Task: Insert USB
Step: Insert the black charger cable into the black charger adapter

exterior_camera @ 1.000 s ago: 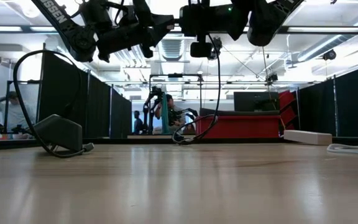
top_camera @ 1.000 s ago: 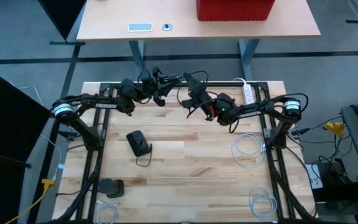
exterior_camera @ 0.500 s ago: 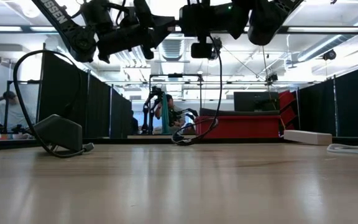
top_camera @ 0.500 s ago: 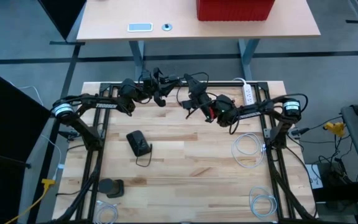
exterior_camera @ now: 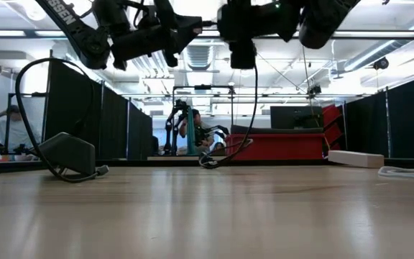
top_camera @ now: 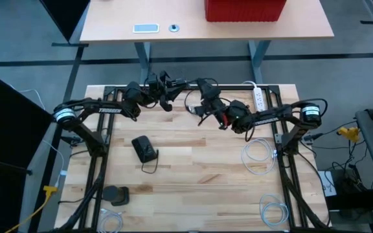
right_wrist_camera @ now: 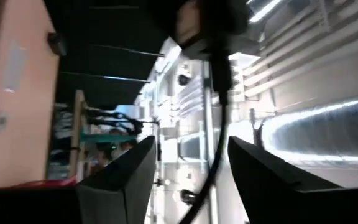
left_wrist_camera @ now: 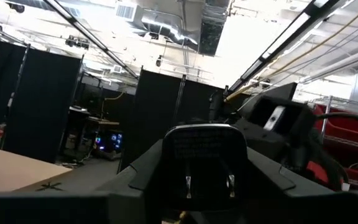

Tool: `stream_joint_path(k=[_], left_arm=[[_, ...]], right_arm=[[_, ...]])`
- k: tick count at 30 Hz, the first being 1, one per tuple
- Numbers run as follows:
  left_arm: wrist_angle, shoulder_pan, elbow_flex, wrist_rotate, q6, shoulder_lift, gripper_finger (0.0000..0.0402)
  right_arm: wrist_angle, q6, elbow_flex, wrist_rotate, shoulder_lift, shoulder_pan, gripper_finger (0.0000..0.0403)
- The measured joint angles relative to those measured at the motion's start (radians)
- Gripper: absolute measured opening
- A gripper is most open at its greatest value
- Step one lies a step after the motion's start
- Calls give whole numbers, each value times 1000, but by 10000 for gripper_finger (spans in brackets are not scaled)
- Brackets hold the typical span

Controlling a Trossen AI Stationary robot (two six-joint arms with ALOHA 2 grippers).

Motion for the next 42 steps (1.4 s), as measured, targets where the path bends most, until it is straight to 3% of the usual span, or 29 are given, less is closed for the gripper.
stream_joint_path(k=[4, 7, 9, 12, 14, 17, 24, 28, 34, 42], left_arm=[[-120, 3, -1, -1, 67, -54, 142], [-216, 4, -1, 0, 124, -107, 142], [-261, 4, -2, -1, 151, -134, 142], [-307, 4, -16, 1, 189, -166, 142], [-320, 4, -29, 18, 216, -187, 142], [-322, 2, -55, 77, 250, -192, 142], [-325, -23, -78, 219, 414, -185, 142], [-327, -38, -78, 240, 522, -187, 142], [-349, -39, -78, 238, 535, -187, 142], [-349, -38, -78, 237, 538, -187, 141]], right_arm=[[-192, 155, -46, 11, -74, 0, 182], [-535, 406, -49, -53, -183, -10, 173], [-765, 615, -35, -184, -279, -19, 167], [-978, 874, -6, -467, -414, -48, 159], [-1020, 989, -4, -650, -482, -83, 154], [-1024, 1104, -4, -840, -541, -148, 149], [-1028, 1433, 47, -1115, -444, -242, 151], [-1028, 1547, 99, -1136, -345, -243, 159], [-1024, 1576, 144, -1154, -280, -243, 161], [-1025, 1621, 151, -1162, -271, -243, 114]])
